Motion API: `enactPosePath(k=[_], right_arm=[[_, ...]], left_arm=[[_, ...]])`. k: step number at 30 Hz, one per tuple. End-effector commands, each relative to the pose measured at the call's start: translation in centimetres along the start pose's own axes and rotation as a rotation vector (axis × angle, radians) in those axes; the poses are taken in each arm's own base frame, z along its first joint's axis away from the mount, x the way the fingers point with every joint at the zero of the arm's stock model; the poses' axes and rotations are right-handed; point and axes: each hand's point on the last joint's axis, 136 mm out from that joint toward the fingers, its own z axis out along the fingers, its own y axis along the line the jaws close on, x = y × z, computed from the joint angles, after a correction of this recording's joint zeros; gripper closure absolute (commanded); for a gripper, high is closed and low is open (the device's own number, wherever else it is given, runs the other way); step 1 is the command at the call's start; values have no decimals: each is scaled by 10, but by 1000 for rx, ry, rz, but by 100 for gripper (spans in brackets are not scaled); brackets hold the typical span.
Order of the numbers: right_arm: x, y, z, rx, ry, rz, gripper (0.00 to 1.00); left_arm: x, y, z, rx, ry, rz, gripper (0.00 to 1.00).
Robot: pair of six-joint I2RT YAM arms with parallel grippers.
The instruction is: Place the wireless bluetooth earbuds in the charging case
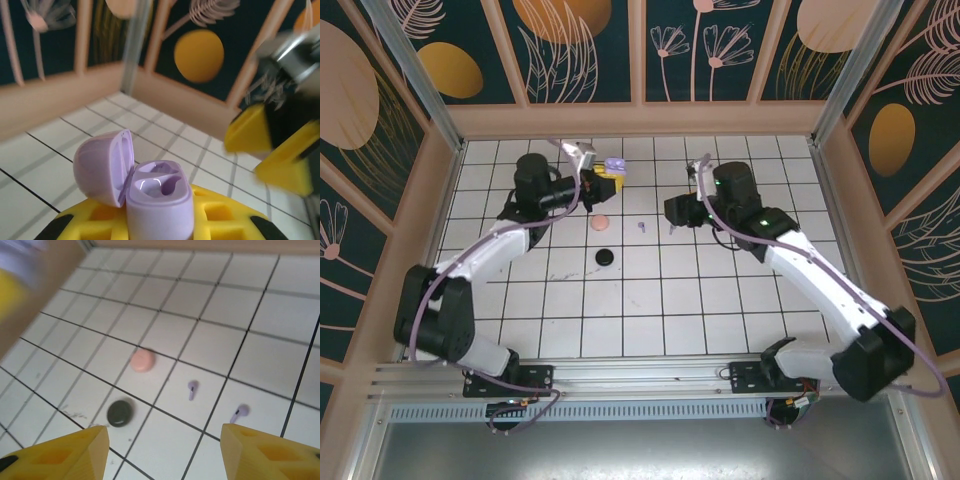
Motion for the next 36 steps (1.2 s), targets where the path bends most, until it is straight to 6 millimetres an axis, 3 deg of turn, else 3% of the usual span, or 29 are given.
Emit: enactPosePath(k=[1, 10, 15, 23, 36], right_arm=[[14, -21, 38, 70, 54, 120, 40], [55, -54, 129, 257, 288, 168, 43], [67, -52, 163, 324, 369, 128, 44], [85, -55, 195, 409, 462, 84, 46], [99, -50, 218, 400, 508, 56, 55]], left_arm=[[-48, 1, -28, -159, -241, 115, 100], [-84, -19, -74, -257, -451, 183, 100], [-92, -24, -86, -271, -510, 184, 100], [-83, -23, -83, -265, -488, 181, 100], [-84, -25, -84, -265, -482, 197, 100]])
